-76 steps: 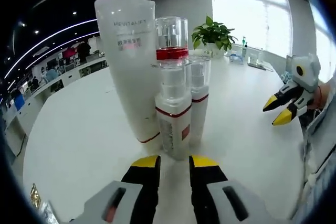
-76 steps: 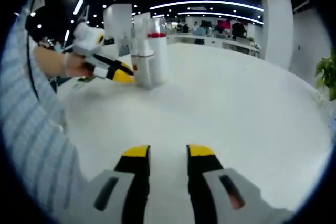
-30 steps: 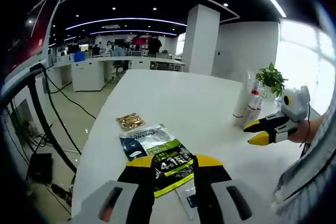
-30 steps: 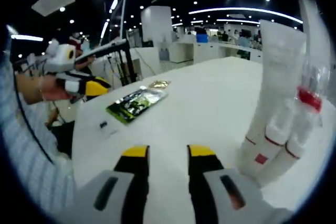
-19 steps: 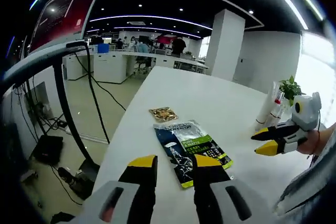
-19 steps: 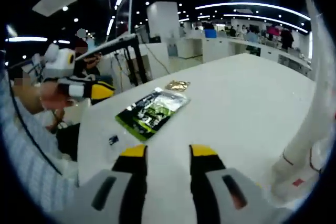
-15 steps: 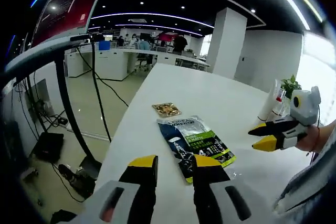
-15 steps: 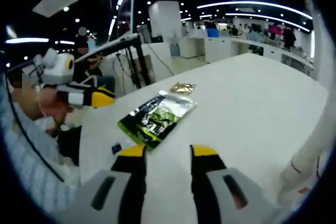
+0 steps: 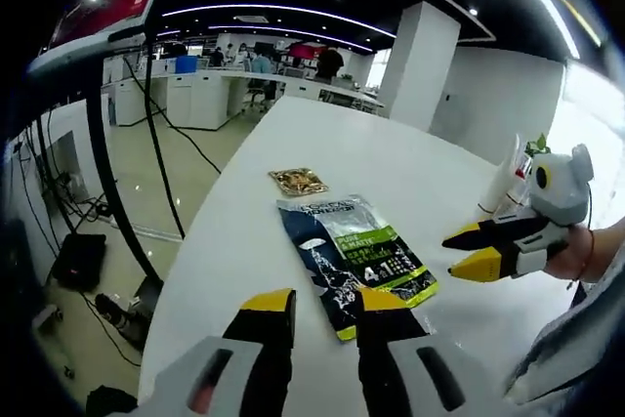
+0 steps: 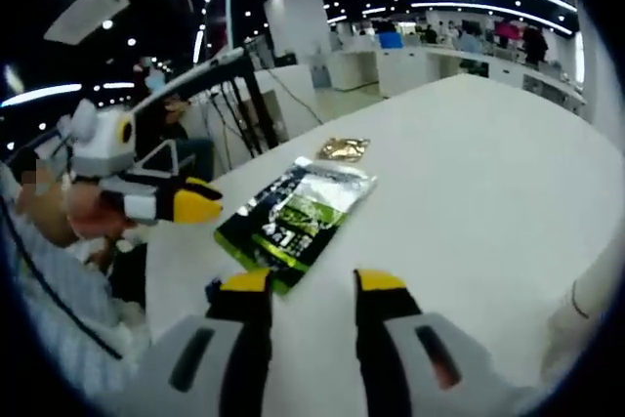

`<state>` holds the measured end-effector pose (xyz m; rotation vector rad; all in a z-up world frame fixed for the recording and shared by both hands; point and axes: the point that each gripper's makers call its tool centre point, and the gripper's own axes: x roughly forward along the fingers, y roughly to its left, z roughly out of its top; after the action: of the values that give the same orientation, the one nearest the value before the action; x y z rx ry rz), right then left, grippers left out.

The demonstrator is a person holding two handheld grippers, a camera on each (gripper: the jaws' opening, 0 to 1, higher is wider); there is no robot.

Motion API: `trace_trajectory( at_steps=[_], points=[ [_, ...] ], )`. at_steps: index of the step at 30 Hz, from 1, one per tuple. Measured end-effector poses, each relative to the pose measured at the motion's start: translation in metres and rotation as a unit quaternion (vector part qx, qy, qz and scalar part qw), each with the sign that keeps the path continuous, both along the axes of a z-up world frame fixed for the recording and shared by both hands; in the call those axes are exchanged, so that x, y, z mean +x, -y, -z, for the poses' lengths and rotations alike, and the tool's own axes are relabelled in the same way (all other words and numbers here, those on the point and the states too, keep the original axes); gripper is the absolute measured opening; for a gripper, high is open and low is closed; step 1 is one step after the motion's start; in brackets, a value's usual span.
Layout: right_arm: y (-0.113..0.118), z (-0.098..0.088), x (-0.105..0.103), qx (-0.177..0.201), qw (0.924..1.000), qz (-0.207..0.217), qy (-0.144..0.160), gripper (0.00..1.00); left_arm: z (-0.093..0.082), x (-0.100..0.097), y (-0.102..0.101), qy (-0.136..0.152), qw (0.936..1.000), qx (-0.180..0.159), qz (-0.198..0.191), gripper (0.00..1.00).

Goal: Arrange the skincare products in the storage area until every visible bottle or jar stands upright without overlapping.

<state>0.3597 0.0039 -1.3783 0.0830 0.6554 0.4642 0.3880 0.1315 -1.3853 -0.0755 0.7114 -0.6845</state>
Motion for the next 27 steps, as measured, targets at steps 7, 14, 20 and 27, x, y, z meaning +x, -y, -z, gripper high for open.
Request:
trace_trajectory(
  at_steps=[7, 14, 20, 27],
  points=[
    [-0.009, 0.009, 0.005, 0.004, 0.9997, -0.005, -0.025, 0.3, 0.011, -0.002, 0.004, -0.018, 0.9997, 0.014, 0.003, 0.23],
    [-0.015, 0.018, 0.009, 0.022, 0.9985, -0.006, -0.05, 0.28, 0.015, -0.002, 0.005, -0.041, 0.9991, 0.008, 0.004, 0.22],
    [-0.019, 0.018, 0.015, 0.038, 0.9976, 0.001, -0.057, 0.26, 0.015, -0.002, 0.006, -0.045, 0.9989, 0.012, 0.009, 0.2],
    [-0.034, 0.019, 0.016, 0.038, 0.9972, -0.021, -0.061, 0.22, 0.014, -0.006, 0.017, -0.046, 0.9982, 0.015, 0.035, 0.15]
  ],
)
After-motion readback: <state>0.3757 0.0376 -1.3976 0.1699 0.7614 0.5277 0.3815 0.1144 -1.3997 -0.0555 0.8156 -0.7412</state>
